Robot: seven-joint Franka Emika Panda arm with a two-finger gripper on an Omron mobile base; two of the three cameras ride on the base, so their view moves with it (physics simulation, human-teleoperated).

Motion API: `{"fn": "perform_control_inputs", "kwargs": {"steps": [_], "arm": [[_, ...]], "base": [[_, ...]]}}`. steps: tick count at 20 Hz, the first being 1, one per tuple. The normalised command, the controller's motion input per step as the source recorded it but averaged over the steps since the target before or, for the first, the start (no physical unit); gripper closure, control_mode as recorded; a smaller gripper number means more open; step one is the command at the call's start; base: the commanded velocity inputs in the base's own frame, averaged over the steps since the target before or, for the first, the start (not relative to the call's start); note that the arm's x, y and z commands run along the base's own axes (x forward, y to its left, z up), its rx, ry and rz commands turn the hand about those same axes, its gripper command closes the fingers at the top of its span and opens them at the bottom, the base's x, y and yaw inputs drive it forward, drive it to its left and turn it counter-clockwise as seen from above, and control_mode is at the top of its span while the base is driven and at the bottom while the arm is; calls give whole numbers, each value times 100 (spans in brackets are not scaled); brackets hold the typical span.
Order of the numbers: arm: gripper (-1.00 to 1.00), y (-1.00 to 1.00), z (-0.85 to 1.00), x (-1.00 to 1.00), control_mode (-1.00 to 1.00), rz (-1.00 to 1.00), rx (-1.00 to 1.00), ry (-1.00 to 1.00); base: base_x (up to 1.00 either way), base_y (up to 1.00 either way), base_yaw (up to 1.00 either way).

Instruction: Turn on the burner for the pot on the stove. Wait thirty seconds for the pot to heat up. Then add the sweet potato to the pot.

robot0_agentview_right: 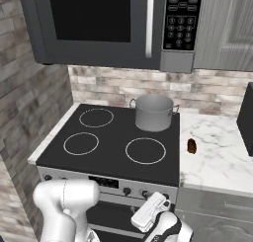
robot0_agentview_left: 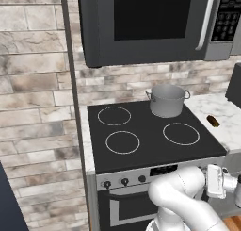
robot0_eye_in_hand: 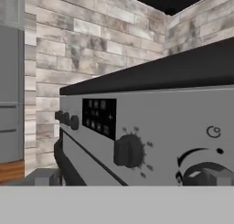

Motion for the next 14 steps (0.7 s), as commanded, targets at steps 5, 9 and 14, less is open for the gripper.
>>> {"fn": "perform_control_inputs", "kwargs": {"steps": [5,9,14], "arm": [[-100,14,56,40,-100,-65,0,-26],[-100,0,63,25,-100,-60,3,-26],[-100,0,80,4,-100,-64,6,-36]], "base": [[0,0,0],[0,0,0],[0,0,0]]}}
